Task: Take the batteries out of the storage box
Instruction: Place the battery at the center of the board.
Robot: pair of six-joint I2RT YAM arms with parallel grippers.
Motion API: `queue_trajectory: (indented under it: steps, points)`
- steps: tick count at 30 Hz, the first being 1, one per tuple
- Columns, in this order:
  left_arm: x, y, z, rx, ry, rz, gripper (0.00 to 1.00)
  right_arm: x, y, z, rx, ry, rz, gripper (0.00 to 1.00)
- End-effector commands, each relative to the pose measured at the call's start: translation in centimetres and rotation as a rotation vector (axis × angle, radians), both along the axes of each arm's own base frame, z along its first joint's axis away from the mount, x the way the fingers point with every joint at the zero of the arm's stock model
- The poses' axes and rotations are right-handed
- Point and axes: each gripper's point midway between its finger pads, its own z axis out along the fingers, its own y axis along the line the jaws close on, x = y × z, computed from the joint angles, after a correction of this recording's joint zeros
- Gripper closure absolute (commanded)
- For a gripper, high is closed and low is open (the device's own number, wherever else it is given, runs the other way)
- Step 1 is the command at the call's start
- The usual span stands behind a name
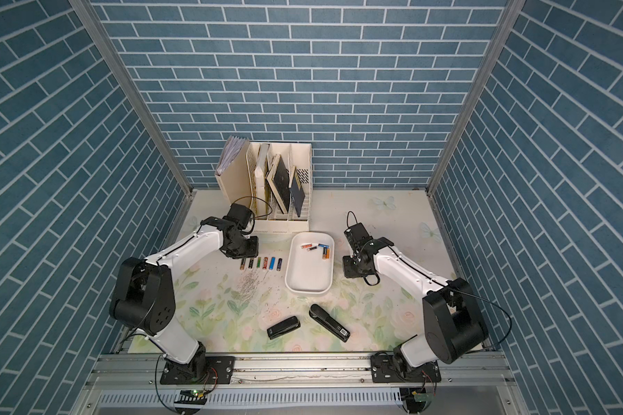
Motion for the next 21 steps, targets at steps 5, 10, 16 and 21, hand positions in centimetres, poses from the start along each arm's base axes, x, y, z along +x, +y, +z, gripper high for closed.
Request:
queue_trajectory:
  steps: [5, 10, 16, 21]
  points:
    - [-0.1, -0.6, 0.1, 0.011, 0.012, -0.009, 0.58, -2.1, -0.8, -3.5, 0.016, 0.058, -0.058, 0.86]
    - [-0.2, -0.8, 0.3, 0.015, 0.011, -0.011, 0.58, -2.3, -0.9, -4.6, 0.009, 0.068, -0.058, 0.86]
    - [-0.2, -1.0, 0.4, 0.016, 0.010, -0.010, 0.58, -2.2, -0.9, -5.3, 0.002, 0.080, -0.056, 0.86]
    - [-0.3, -1.0, 0.3, 0.019, 0.013, -0.012, 0.58, -2.4, -1.0, -5.9, -0.010, 0.102, -0.062, 0.86]
